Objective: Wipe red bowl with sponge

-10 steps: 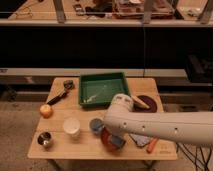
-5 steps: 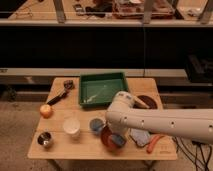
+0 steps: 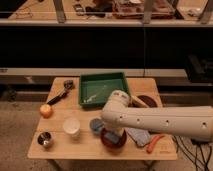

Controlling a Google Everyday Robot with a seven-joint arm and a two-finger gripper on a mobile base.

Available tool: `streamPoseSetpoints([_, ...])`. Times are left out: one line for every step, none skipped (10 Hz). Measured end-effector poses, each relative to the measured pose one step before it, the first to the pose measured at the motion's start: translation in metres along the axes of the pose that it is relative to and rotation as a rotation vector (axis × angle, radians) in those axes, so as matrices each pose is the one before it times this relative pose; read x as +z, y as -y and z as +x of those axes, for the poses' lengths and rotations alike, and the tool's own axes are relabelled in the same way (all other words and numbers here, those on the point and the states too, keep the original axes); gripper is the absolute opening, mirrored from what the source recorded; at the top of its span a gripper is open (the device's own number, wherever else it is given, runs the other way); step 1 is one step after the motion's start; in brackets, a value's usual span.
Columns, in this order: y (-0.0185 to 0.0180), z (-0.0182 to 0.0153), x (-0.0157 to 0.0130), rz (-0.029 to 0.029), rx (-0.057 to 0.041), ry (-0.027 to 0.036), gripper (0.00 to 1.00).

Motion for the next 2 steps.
streamPoseSetpoints([0.00585, -0.00372, 0.00078, 0.00553, -0.02091, 0.008, 0.0])
streamPoseSetpoints([0.00432, -0.0062, 0.00314, -0.00036, -0.01707, 0.0214, 0.0])
